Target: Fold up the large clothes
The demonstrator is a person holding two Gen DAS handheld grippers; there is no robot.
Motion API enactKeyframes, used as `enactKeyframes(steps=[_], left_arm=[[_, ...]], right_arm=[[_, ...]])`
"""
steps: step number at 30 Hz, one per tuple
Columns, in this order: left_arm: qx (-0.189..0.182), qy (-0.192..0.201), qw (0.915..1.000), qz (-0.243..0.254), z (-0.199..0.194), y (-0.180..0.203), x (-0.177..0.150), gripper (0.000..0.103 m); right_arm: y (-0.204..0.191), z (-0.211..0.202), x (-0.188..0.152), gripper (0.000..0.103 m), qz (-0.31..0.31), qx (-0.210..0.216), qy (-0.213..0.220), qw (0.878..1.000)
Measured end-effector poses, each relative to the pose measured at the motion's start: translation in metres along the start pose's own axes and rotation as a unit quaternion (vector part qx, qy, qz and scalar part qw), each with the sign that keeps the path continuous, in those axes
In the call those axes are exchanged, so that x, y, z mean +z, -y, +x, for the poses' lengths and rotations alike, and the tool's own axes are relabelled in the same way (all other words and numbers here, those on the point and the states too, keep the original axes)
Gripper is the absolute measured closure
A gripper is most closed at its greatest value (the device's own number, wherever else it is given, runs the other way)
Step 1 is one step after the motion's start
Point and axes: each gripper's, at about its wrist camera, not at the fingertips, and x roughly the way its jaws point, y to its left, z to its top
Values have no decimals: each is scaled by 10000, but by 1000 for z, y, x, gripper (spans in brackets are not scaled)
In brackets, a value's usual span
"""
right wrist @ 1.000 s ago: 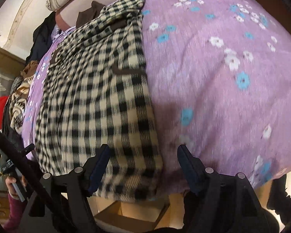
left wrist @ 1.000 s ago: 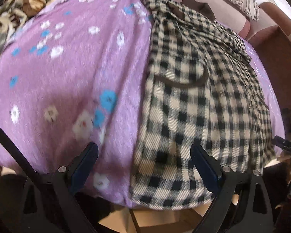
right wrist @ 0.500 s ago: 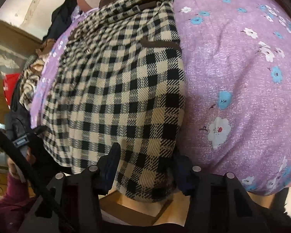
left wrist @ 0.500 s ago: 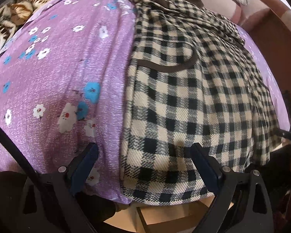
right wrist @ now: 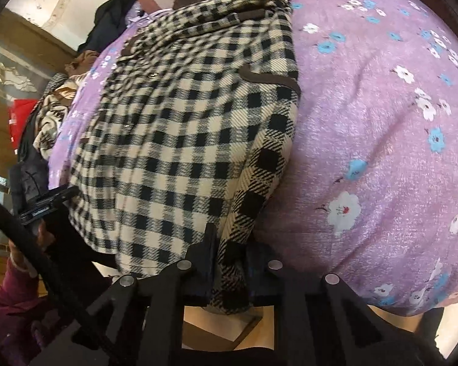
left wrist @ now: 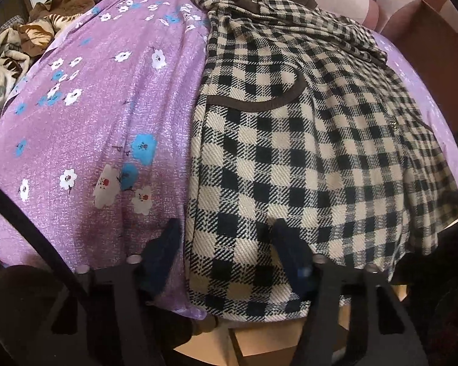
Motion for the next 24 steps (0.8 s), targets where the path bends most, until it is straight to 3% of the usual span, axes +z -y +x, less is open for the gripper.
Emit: enactKeyframes(steps=[6, 12, 14, 15, 16, 20, 24], left_arm=[[76, 18, 10000, 23, -4, 2, 0, 55], [-123, 27, 9999, 74, -8, 4, 2, 59], [-343, 68, 9994, 3, -13, 2, 2, 59], [-451, 99, 9989, -39, -16, 1, 3, 59], [-510, 150, 9986, -67, -20, 0, 3, 59], [-451, 241, 9986, 134, -29, 7, 4, 56], [-659, 222, 9972, 290, -29, 14, 5, 40]], right_arm=[[-11, -5, 5, 85, -170, 96, 24, 9998], [-15, -10, 9, 85, -262, 175, 17, 9995], [-13, -6, 10, 81, -203, 210, -55, 9996], [-12, -5, 9, 74, -138, 234, -87, 9996], [-11, -4, 9, 70, -99, 267, -107, 9995], [-13, -7, 9, 69, -125, 280, -53, 9995], [-18, -7, 10, 67, -248, 224, -74, 9994]])
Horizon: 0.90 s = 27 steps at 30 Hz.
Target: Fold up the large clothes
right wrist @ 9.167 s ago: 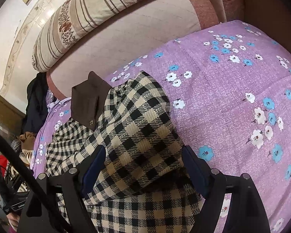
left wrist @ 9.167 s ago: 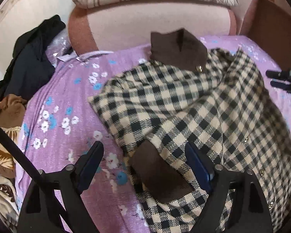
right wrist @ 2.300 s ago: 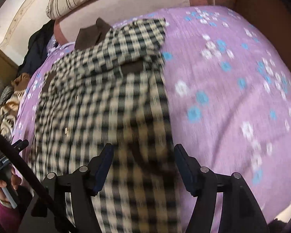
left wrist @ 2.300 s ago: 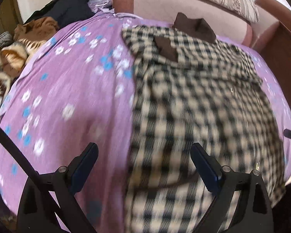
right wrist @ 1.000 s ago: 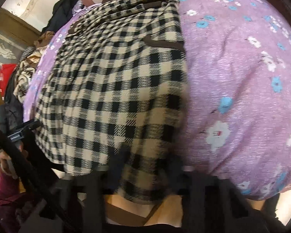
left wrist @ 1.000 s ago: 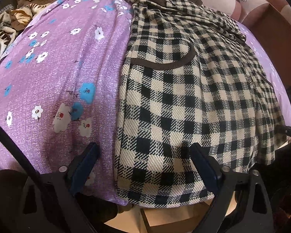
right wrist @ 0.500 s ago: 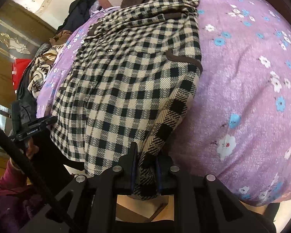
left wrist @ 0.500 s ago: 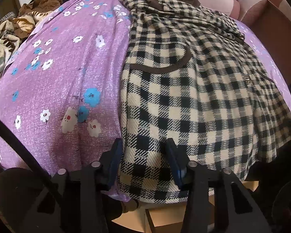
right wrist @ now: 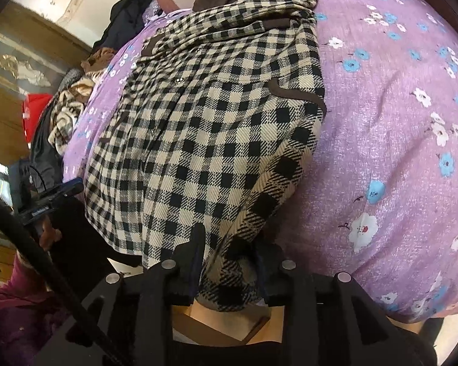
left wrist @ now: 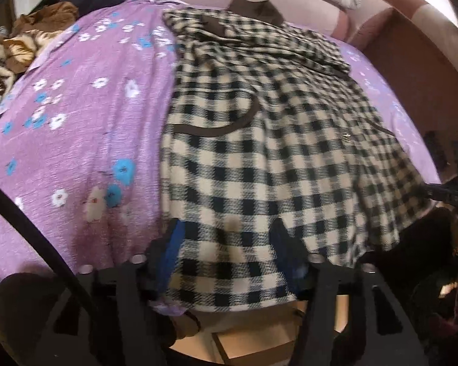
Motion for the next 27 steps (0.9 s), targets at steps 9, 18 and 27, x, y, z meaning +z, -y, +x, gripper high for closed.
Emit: enactKeyframes(steps=[9, 18, 27], left_arm=[[206, -72, 9990, -386, 6, -28, 3, 40], [387, -115, 9983, -413, 26, -22, 7, 40], [-391, -232, 9986, -263, 27, -9, 11, 37]], right_arm=[[6, 8, -1, 64, 99, -39, -91, 9999], [3, 9, -1, 56, 114, -6, -123, 9999], [5, 7, 1, 56, 40, 26, -95, 9999]])
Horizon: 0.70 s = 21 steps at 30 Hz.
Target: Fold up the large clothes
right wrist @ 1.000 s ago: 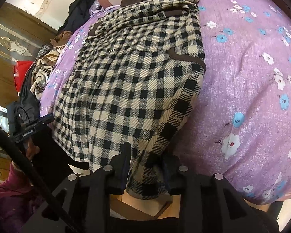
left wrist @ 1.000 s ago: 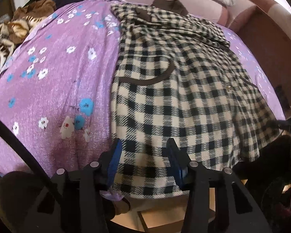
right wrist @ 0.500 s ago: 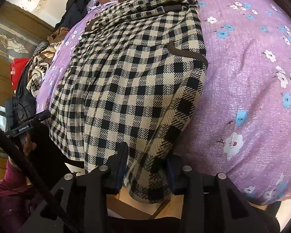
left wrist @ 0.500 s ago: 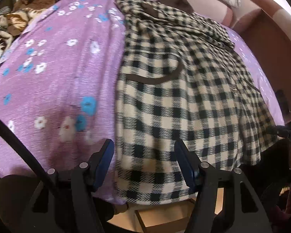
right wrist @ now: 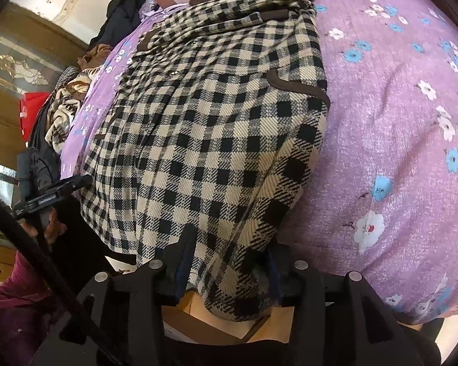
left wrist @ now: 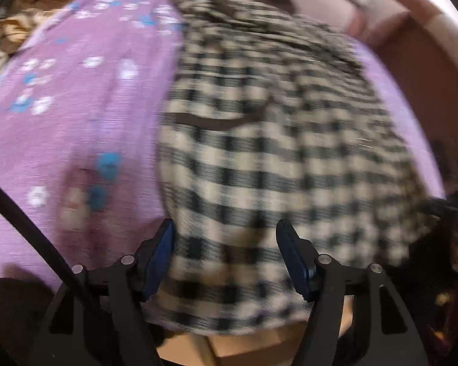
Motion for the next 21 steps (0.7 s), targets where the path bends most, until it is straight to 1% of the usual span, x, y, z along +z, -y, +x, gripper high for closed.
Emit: enactKeyframes(steps=[1, 2, 4, 6, 7, 8, 10, 12, 13, 14, 15, 16, 17, 18, 21], left_arm=[[-51, 22, 9999, 86, -1, 5, 0, 37], [41, 58, 9997, 253, -2, 10, -1, 37], [183, 29, 9993, 319, 2, 10, 0, 37], [202, -71, 9998, 51, 9, 0, 1, 37], [134, -63, 9998, -98, 10, -4, 0, 37], [119, -28, 9999, -112, 9, -5, -1, 37], [152, -109, 9998, 107, 8, 3, -1, 37], [202, -97, 9992, 341, 4, 9, -2, 38], [208, -105, 9989, 407, 4, 10, -2, 41], [237, -120, 9986, 451, 4, 12, -1, 51], [323, -141, 9982, 495, 5, 13, -1, 65], [414, -143, 9977, 514, 5, 13, 0, 72], [502, -148, 9974, 501, 4, 12, 1, 81], [488, -147, 9976, 472, 1, 10, 2, 84], [193, -1, 9986, 489, -22, 10, 7, 88]], right_arm=[[-2, 0, 0, 57, -50, -7, -4, 10000], [-5, -1, -1, 58, -130, -3, -11, 9999], [-10, -2, -1, 61, -269, 41, -9, 9996], [-11, -4, 0, 61, -289, 143, 31, 9995], [-10, -3, 0, 61, -259, 179, 29, 9995], [-9, 0, 1, 61, -253, 151, -18, 9996], [-9, 11, 0, 61, -241, -9, -218, 9995], [-8, 19, 1, 61, -228, -14, -305, 9993], [-7, 21, 1, 62, -206, 47, -279, 9994], [-6, 23, 0, 66, -154, 101, -255, 9995], [-5, 26, 0, 80, -125, 60, -237, 9996], [-4, 27, 1, 85, -139, 1, -233, 9996], [-4, 26, 1, 86, -134, 33, -216, 9997], [-7, 20, 2, 87, -162, 174, -126, 9996], [-15, 0, 7, 87, -328, 517, 133, 9980]])
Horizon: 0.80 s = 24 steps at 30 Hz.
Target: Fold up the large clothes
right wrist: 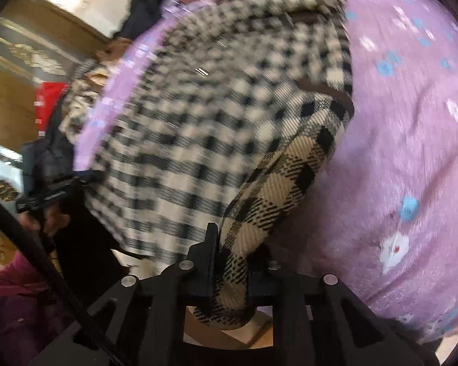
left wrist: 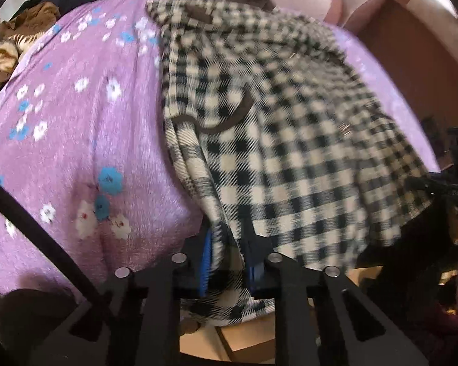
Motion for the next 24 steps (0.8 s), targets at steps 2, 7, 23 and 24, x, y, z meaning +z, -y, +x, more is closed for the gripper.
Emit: enactKeyframes(steps=[2, 7, 23, 24], left_arm=[[-249, 234, 9994, 51, -21, 3, 9, 89], [-597, 583, 9964, 161, -48, 11, 39, 91], [472, -43, 9981, -393, 26, -25, 13, 27], [538, -193, 9978, -332, 32, -22, 12, 28]], right_arm=[[-5, -14, 9, 87, 3, 319, 199, 9993], [-15, -27, 40, 87, 2, 727, 558, 9958], [-2, -8, 52, 87, 271, 742, 412, 9960], [-2, -9, 51, 87, 276, 742, 420, 9960]])
